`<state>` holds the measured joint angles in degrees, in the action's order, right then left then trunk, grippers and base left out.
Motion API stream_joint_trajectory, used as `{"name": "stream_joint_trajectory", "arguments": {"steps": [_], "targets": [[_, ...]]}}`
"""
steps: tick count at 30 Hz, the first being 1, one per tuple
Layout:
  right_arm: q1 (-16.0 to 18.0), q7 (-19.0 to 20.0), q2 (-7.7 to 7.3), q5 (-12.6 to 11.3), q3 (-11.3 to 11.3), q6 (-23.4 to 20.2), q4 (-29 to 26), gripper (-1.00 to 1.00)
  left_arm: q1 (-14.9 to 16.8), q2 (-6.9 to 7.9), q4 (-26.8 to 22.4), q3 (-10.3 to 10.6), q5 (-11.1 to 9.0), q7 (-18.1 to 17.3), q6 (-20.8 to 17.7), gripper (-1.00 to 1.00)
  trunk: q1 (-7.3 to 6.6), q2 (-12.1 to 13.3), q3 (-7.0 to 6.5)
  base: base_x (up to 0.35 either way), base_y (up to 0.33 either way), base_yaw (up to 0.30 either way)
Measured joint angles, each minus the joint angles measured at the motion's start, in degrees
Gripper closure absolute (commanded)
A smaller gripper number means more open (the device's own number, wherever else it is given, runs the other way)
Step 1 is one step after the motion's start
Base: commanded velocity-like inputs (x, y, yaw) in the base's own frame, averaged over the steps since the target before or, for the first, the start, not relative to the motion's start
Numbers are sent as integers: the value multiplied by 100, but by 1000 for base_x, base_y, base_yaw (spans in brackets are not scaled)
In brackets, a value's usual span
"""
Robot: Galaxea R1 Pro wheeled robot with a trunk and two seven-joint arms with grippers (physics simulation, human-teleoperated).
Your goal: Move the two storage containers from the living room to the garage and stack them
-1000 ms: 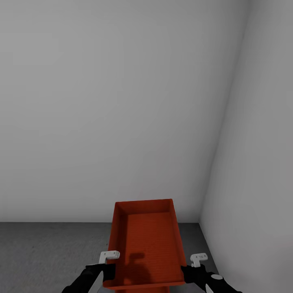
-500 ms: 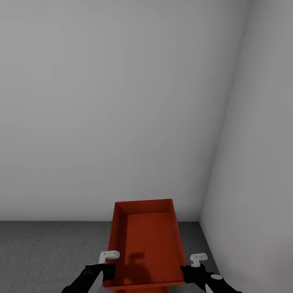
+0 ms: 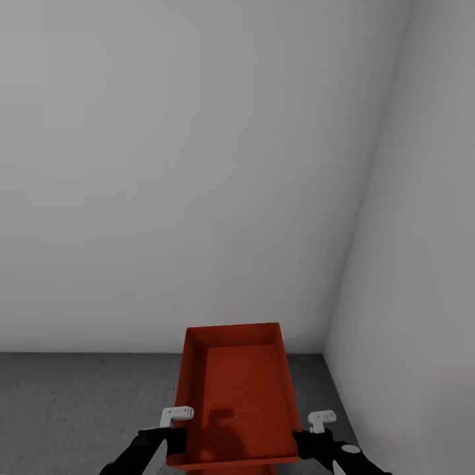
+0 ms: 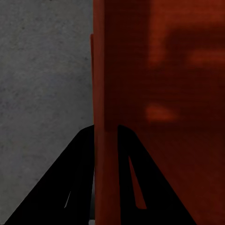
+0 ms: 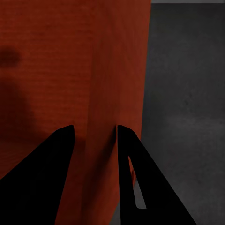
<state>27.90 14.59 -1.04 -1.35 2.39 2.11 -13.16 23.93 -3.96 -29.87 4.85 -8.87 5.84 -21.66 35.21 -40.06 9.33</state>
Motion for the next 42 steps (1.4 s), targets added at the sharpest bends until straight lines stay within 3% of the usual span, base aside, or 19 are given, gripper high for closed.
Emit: {"name": "stream_joint_trajectory", "arguments": {"steps": [24,33,42], "targets": [[0,-41,27,0,25,0,1,100,1,32,45,-1,-30,-42,47,100,528,-965,654,0,0,0],[0,-11,0,-3,20,3,-1,100,1,2,42,-2,-23,-10,49,100,528,-967,674,0,0,0],[3,-17,11,-4,13,3,-1,100,1,15,10,9,-31,-6,18,100,728,-1326,835,-61,0,0]]}}
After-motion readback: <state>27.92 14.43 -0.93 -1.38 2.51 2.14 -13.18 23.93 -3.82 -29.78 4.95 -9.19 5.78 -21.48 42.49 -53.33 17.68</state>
